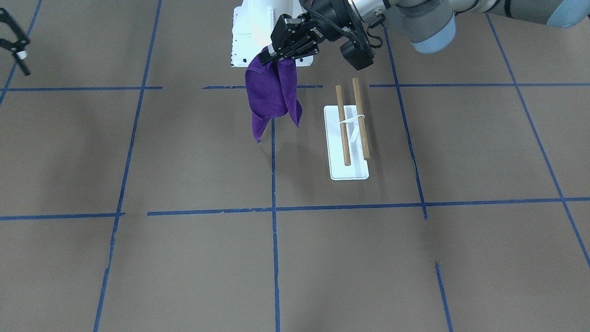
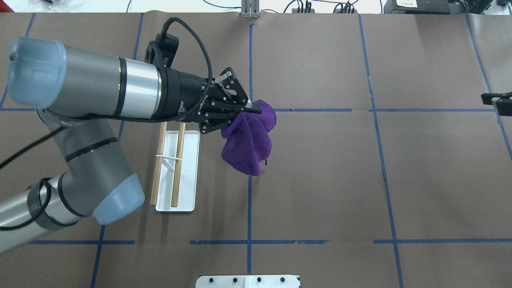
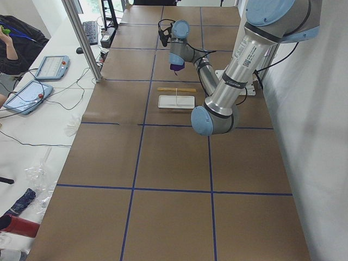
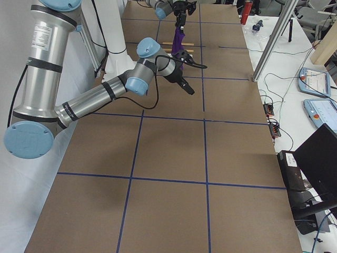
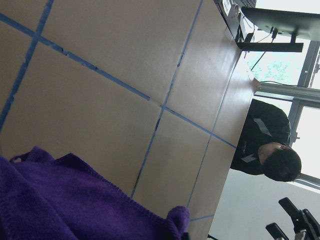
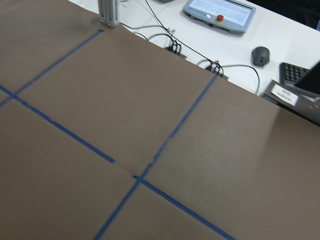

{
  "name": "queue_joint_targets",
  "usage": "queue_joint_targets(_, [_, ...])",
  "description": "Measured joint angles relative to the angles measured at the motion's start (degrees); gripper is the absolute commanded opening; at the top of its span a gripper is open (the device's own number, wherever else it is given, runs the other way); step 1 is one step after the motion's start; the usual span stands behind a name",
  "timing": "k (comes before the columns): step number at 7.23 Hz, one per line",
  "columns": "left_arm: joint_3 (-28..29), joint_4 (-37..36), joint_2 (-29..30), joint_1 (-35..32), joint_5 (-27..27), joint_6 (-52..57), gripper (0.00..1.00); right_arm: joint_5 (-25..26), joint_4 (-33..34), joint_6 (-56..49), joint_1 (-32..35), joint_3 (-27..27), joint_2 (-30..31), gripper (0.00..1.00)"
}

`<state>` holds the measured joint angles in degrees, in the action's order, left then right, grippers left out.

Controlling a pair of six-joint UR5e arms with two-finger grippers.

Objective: Hang towel on rack

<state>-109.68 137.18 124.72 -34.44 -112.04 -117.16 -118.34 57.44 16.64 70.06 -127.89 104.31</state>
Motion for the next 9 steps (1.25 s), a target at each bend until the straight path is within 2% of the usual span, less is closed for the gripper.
queue_joint_targets(2, [-6.03, -11.47, -0.08, 12.59, 23.30, 4.87, 0.00, -7.54, 0.25, -5.66, 9.40, 9.44, 3.11, 1.00])
queue_joint_targets(3, [-7.59, -17.39, -0.09, 18.50, 35.19, 8.53, 0.00, -9.19, 0.50, -6.25, 11.33, 12.03, 4.76, 1.00])
queue_joint_targets(4, [-8.62, -22.69, -0.13, 21.81, 42.56, 11.16, 0.00, -9.83, 1.49, -6.61, 12.08, 13.14, 6.25, 1.00])
queue_joint_targets(5, [-10.03, -28.73, -0.19, 23.32, 46.73, 13.58, 0.00, -10.05, 4.33, -7.62, 12.35, 13.58, 6.99, 1.00])
queue_joint_targets(7, [-13.33, -39.08, -1.16, 24.17, 51.35, 17.59, 0.00, -10.20, 13.26, -10.86, 12.27, 13.56, 6.19, 1.00])
queue_joint_targets(9, [-14.87, -42.15, -5.56, 24.12, 53.95, 19.19, 0.00, -10.18, 24.21, -11.78, 11.31, 13.33, 3.15, 1.00])
